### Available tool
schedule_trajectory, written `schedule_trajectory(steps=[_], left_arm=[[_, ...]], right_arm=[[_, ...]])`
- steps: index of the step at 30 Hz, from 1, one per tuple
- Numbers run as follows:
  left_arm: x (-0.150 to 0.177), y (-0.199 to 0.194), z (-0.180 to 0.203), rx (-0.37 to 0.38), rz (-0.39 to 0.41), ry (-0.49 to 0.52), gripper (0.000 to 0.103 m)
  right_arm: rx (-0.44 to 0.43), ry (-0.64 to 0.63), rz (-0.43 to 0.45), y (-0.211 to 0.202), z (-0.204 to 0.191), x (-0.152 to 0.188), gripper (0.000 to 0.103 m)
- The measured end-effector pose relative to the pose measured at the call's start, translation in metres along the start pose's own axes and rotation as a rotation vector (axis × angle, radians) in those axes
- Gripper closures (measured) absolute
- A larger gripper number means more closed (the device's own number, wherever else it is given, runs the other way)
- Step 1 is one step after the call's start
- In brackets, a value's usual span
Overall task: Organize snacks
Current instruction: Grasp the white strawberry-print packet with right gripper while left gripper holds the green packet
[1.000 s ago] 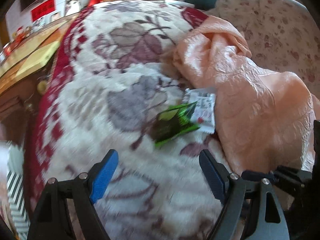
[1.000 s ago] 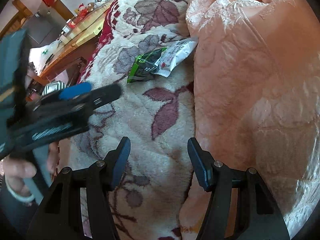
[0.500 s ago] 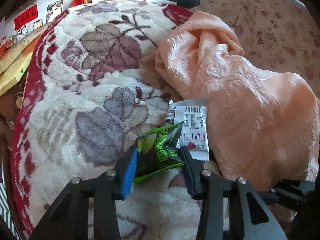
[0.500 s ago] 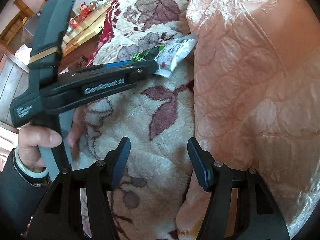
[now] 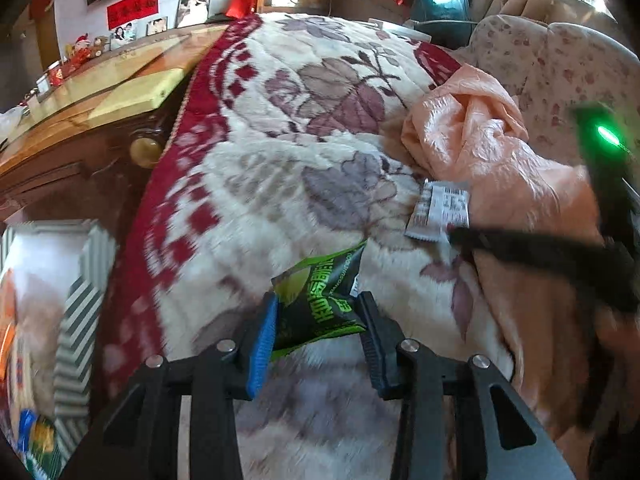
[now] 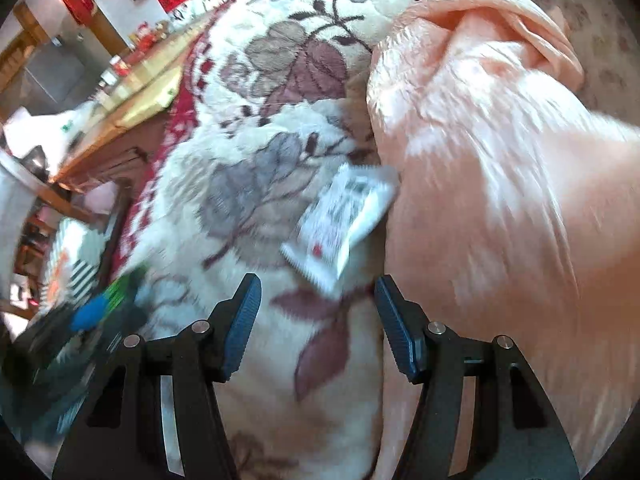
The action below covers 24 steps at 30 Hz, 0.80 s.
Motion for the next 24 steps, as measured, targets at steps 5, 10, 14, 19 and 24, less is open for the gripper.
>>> schedule_trajectory(steps=[5, 10, 14, 19, 24], left_arm=[[0.015, -0.015, -0.015, -0.021, -0.002, -0.007, 0.061], [0.023, -0.019, -0.031, -0.035, -0.009, -0.051, 0.061], [0.022, -0.023, -0.036, -0.045, 0.005, -0.059, 0.061], [0.018, -0.029, -0.035, -0.046, 0.035, -0.055, 0.060], [0.015, -0.034, -0.035, -0.051, 0.066, -0.041, 0.060]], right_arm=[[0.051, 0.023, -0.058, 0.035, 0.004, -0.016, 0.043], [-0.112, -0.075, 0.010, 0.026, -0.043, -0.036, 0.044], [-0.210, -0.116, 0.072, 0.004, -0.065, -0.050, 0.043], [-0.103, -0.011, 0.018, 0.016, -0.035, -0.047, 0.043], [-0.074, 0.145, -0.026, 0.042, -0.020, -0.038, 0.038]])
Point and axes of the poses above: each gripper's, at about its wrist camera, not at the fingertips, and y roughly the way its jaws point, z to its right, x to its underside, the point moved 6 cm from there along y, roughly the way its jaws point, and after that the axes turned 14 degrees about z, right-handed, at the moved point
